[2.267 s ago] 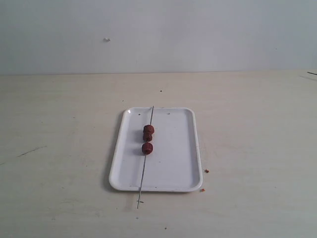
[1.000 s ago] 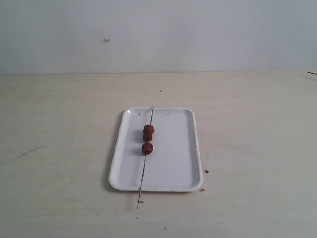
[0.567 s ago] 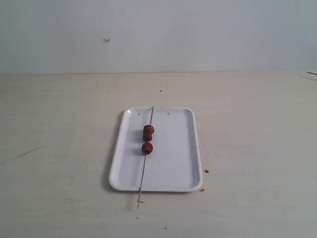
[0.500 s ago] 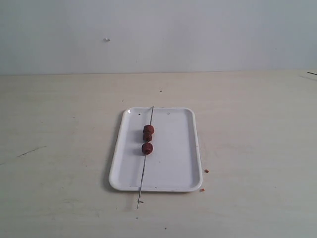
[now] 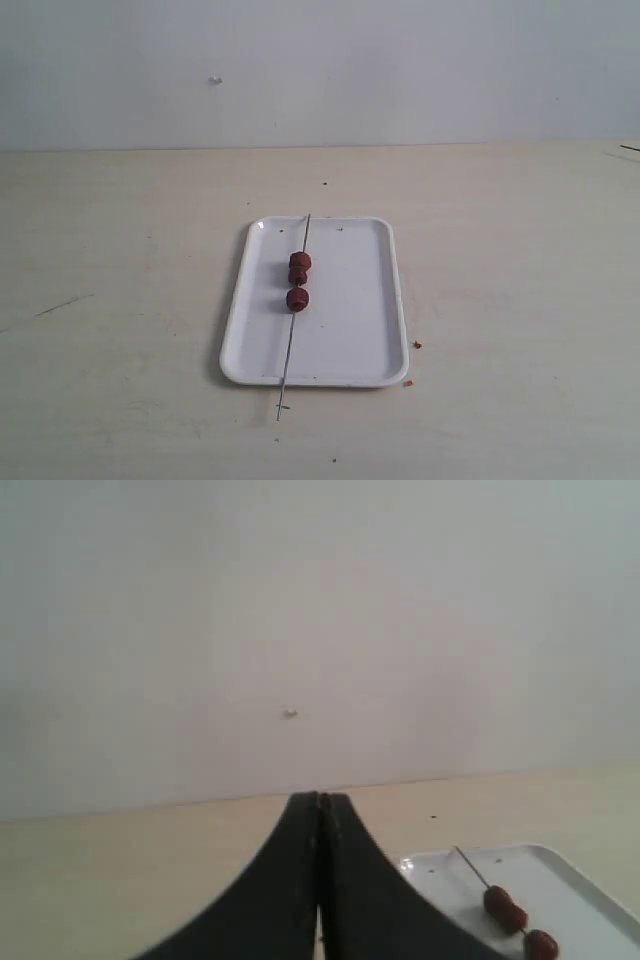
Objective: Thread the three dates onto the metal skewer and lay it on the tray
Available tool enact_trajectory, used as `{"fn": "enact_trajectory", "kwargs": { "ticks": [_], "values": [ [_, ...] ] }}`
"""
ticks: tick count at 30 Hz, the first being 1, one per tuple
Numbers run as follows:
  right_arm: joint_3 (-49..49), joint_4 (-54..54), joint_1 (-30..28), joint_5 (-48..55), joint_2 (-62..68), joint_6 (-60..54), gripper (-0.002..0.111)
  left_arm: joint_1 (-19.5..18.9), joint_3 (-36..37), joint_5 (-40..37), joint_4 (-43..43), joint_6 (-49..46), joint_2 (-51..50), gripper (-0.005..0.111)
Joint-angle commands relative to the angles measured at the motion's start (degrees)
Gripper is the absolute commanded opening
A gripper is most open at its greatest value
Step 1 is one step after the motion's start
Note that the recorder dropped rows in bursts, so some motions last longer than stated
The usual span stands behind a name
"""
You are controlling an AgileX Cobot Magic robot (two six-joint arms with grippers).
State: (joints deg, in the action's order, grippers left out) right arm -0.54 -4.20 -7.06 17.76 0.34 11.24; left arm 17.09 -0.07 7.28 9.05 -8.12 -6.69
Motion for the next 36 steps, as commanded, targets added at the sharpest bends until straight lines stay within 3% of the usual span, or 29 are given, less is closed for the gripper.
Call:
{"fn": "enact_trajectory", "kwargs": {
  "ticks": [1,7,17,36],
  "values": [
    [0.2,0.1,-0.2,-0.3,-0.3,0.0,0.0,-7.9,0.1,-4.2,3.6,-0.3,0.2,0.0],
    [0.2,0.1,-0.2,-0.3,-0.3,0.0,0.0,-13.2,0.1,-13.6,-0.7,1.9,0.3,0.0],
    [0.2,0.1,-0.2,-0.3,-0.3,0.0,0.0,-13.1,0.1,-26.4,-4.5,4.5,6.0,0.0],
    [0.2,0.1,-0.2,-0.3,-0.3,0.0,0.0,-13.1,0.1,-26.5,-4.7,4.1,6.7,0.0]
  ]
}}
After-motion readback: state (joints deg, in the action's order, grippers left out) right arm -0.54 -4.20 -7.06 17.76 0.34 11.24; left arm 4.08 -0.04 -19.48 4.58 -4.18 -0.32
